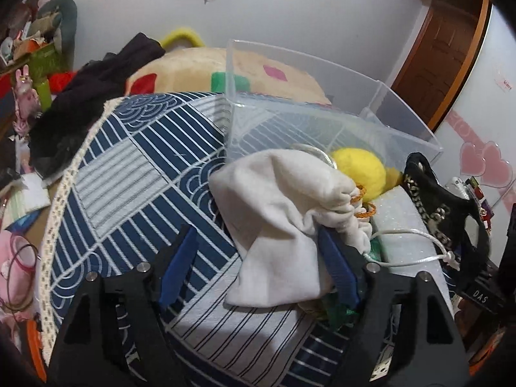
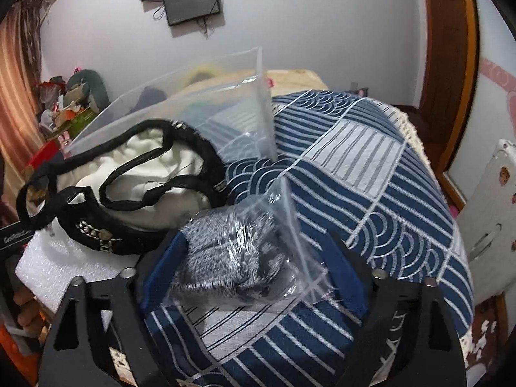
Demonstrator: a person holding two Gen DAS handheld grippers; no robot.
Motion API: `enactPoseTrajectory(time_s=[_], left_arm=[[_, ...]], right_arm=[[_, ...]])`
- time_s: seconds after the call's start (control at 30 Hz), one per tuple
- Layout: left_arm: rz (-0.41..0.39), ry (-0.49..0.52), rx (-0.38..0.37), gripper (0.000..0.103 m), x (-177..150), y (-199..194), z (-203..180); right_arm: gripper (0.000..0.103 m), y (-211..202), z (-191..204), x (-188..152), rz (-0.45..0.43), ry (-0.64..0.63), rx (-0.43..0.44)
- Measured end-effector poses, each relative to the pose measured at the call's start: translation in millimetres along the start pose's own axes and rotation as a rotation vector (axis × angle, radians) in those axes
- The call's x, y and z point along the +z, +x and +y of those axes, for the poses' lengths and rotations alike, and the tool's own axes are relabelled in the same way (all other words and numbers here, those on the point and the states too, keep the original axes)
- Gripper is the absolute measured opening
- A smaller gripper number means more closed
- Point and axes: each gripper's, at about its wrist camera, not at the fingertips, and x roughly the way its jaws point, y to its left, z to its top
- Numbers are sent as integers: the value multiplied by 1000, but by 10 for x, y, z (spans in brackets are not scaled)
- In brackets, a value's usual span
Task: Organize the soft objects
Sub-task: 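Grasp the white pouch with the left tool while the right grasps the silver bag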
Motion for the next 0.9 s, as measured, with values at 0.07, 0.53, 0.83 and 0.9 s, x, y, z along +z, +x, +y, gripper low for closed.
enactPoseTrajectory(time_s=[0.07, 0.53, 0.83, 0.9], left_arm=[[6, 6, -30, 56, -7, 10, -21], [-134, 35, 35, 6, 19, -467, -49], [-257, 45, 46, 6, 116, -970, -55], [-280, 52, 43, 5, 144, -1054, -82]], right_arm=[[70, 2, 9, -17, 10, -9, 14], [27, -248, -80, 3, -61, 7, 59], [26, -476, -71, 195, -166, 1, 41], [26, -543, -68, 259, -192, -1, 42]])
